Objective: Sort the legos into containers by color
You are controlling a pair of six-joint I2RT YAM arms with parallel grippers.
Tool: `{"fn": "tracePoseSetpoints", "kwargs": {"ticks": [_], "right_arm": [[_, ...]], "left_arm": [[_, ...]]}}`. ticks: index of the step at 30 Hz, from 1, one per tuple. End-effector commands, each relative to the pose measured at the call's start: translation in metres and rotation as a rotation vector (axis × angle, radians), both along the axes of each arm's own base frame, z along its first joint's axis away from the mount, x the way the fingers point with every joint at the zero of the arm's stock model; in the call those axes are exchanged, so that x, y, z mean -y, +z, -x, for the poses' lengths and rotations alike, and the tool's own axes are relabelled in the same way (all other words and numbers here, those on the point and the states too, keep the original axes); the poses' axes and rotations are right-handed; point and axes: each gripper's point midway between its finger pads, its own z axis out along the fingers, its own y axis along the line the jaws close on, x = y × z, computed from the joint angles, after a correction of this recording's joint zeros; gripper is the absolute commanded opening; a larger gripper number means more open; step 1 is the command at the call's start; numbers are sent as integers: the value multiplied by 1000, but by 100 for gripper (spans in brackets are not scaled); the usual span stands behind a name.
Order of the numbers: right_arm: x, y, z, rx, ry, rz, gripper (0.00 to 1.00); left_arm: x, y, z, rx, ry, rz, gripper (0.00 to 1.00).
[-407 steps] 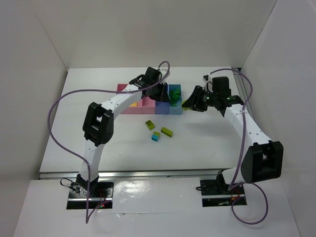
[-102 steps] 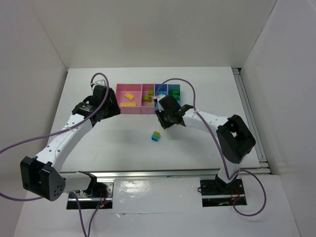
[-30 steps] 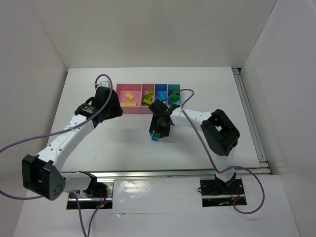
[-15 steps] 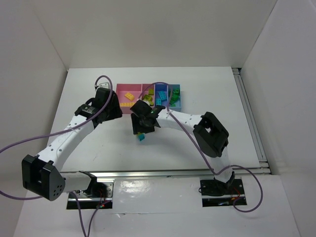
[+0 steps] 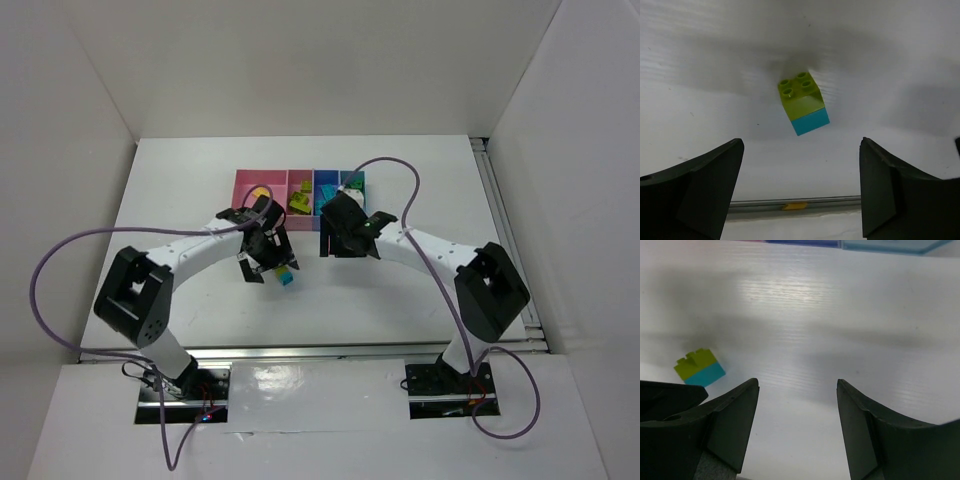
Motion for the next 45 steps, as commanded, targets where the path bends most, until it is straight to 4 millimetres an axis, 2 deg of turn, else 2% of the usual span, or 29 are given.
{"fn": "tracePoseSetpoints", "kwargs": {"ticks": [1,6,8,13,15,21,24,29,34,37,40,44,45], "right_arm": [[8,18,-9,74,-26,-30,71],[16,22,-4,77,-29,-42,71],[22,16,0,62,-32,-39,71],[19,14,2,51,-20,-51,71],[19,14,2,51,-20,-51,71],[15,9,3,43,-9,-63,70],[14,5,4,30,-4,-61,70],[13,5,5,25,2,-67,70],[12,-2,7,5,7,-59,70],[11,-2,8,0,12,-65,70],[11,-6,8,-7,12,-59,70],[11,-6,8,-7,12,-59,70],[11,-6,8,-7,12,-59,70]], "left_arm": [[17,-1,4,-114,126,71,92],[11,-7,-8,-88,211,33,87],[9,-14,-12,-105,224,21,83],[16,-20,-33,-105,242,25,78],[15,-24,-34,-114,246,6,71],[6,-31,-29,-115,287,-27,62],[4,-31,-30,-110,290,-34,54],[4,-39,-25,-140,277,-47,54],[3,-42,-23,-149,240,-55,63],[8,-45,-21,-150,202,-55,63],[11,-50,-20,-160,184,-66,60],[11,-55,-21,-159,171,-90,48],[9,-53,-23,-152,175,-102,48]]}}
